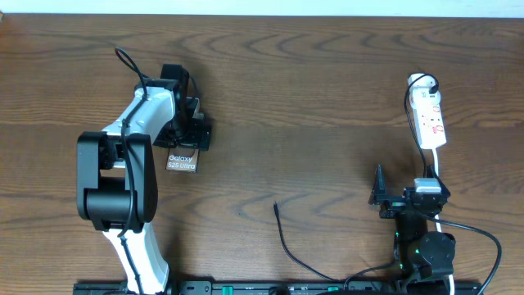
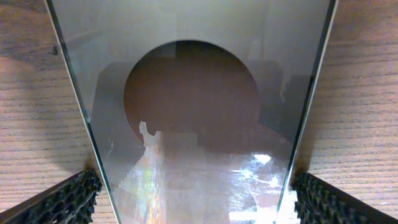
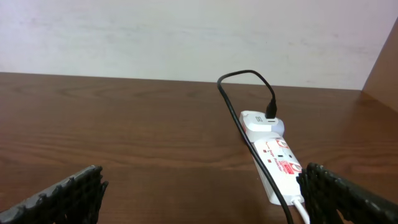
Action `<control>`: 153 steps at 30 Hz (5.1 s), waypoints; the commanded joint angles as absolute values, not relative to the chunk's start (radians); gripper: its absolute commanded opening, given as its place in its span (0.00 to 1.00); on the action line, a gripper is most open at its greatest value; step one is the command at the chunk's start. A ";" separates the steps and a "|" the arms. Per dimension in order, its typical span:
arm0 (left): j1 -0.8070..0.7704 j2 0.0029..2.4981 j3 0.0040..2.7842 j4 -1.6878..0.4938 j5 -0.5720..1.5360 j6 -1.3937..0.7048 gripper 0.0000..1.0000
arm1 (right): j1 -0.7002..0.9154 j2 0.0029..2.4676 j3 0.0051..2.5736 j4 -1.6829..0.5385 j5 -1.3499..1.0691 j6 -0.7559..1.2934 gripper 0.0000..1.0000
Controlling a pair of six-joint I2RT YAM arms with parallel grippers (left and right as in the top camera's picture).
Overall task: Plug charger to phone and switch on socket
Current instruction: 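Lower the left gripper and close it on the phone's sides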
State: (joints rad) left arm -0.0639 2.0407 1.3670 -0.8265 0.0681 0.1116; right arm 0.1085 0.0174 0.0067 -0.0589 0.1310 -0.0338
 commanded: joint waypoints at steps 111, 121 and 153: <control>-0.063 2.054 1.313 -0.798 0.077 0.116 0.84 | 0.104 0.012 0.006 -0.063 0.137 -0.039 0.99; -0.063 2.054 1.313 -0.798 0.077 0.116 0.82 | 0.104 0.012 0.006 -0.063 0.137 -0.039 0.99; -0.063 2.054 1.313 -0.798 0.078 0.116 0.72 | 0.104 0.012 0.006 -0.063 0.137 -0.039 0.99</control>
